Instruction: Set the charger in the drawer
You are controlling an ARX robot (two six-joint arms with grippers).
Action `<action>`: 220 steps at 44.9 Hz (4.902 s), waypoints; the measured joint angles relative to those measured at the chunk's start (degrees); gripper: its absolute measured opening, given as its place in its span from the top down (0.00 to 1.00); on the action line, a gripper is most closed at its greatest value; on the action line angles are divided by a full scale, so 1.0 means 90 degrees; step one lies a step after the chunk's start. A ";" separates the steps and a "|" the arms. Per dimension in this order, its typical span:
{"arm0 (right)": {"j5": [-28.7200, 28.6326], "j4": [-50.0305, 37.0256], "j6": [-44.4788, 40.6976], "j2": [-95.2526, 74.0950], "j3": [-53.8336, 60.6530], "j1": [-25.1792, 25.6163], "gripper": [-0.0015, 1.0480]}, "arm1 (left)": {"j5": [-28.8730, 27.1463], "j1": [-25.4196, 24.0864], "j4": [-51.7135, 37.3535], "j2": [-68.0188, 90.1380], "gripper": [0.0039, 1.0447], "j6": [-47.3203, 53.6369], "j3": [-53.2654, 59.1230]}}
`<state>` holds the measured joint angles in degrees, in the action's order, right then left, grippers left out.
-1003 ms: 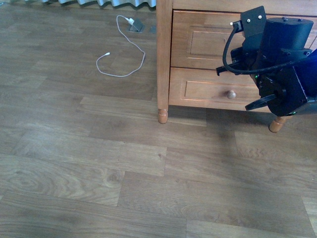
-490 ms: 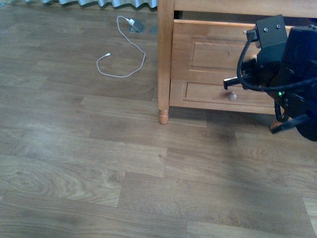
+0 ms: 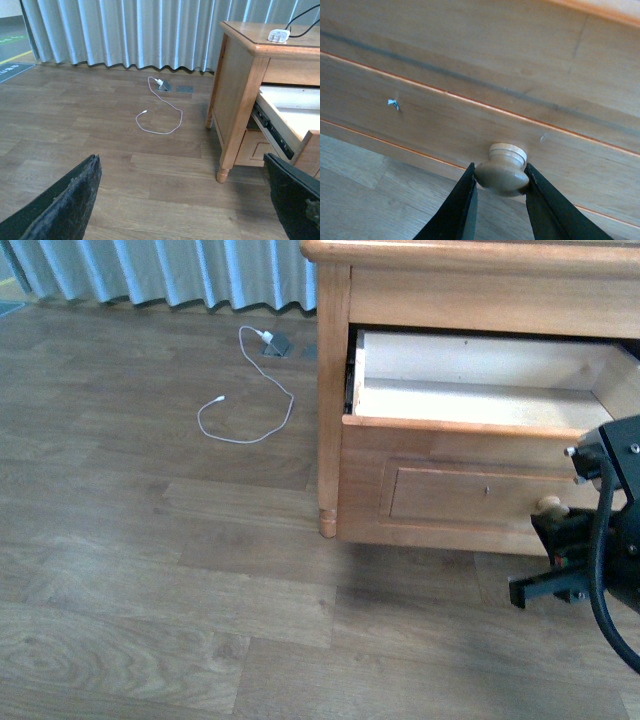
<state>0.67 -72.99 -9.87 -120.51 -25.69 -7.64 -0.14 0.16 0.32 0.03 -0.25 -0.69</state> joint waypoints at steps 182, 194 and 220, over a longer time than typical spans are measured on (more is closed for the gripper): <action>-0.0078 0.6501 0.1098 1.1562 0.2623 0.0872 0.08 | -0.1324 0.2815 0.1246 1.6937 0.61 0.1379 -1.6446; -0.0080 0.6501 0.1098 1.1562 0.2623 0.0872 0.08 | -0.1239 0.2778 -0.0056 1.5732 0.61 0.1287 -1.4321; -0.0080 0.6501 0.1098 1.1562 0.2623 0.0872 0.08 | 0.0585 0.3546 -0.0845 1.2551 0.61 0.2081 -0.9498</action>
<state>-0.05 -14.48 0.01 -16.45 -2.09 0.21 5.13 32.08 -7.29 112.99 18.48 -86.17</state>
